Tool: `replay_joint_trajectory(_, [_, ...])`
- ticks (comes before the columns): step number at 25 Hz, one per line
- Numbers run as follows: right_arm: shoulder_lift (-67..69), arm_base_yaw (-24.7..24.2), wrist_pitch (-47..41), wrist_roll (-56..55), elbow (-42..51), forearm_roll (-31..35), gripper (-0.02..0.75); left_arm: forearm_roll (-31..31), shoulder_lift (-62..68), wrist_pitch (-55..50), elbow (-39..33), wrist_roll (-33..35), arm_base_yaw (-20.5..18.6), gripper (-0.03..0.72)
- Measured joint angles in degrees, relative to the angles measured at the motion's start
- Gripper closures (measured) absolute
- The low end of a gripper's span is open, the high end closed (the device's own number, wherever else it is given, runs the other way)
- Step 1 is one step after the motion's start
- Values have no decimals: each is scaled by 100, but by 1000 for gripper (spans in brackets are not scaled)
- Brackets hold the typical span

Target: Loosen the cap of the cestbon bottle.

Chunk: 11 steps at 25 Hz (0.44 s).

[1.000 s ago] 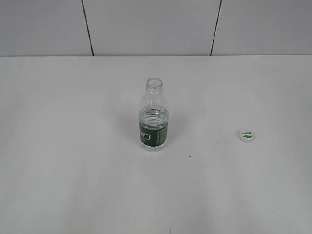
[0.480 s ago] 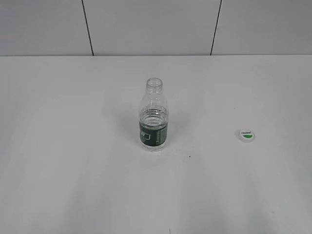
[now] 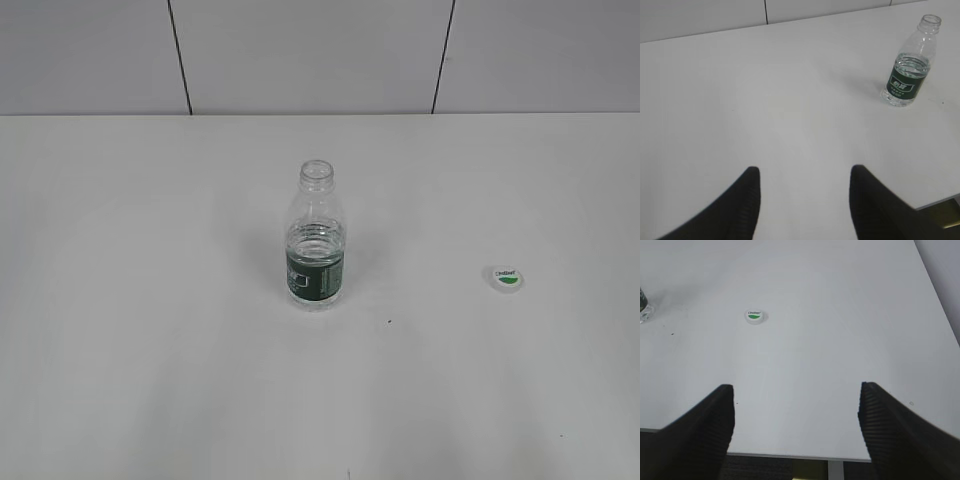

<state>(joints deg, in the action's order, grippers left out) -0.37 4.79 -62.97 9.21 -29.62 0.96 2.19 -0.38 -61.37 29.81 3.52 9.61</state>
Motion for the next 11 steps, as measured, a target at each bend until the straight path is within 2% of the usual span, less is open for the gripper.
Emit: replay_joint_trajectory(11, [0, 0, 15, 0, 0, 0, 148, 11, 0, 0, 0, 0, 0, 329])
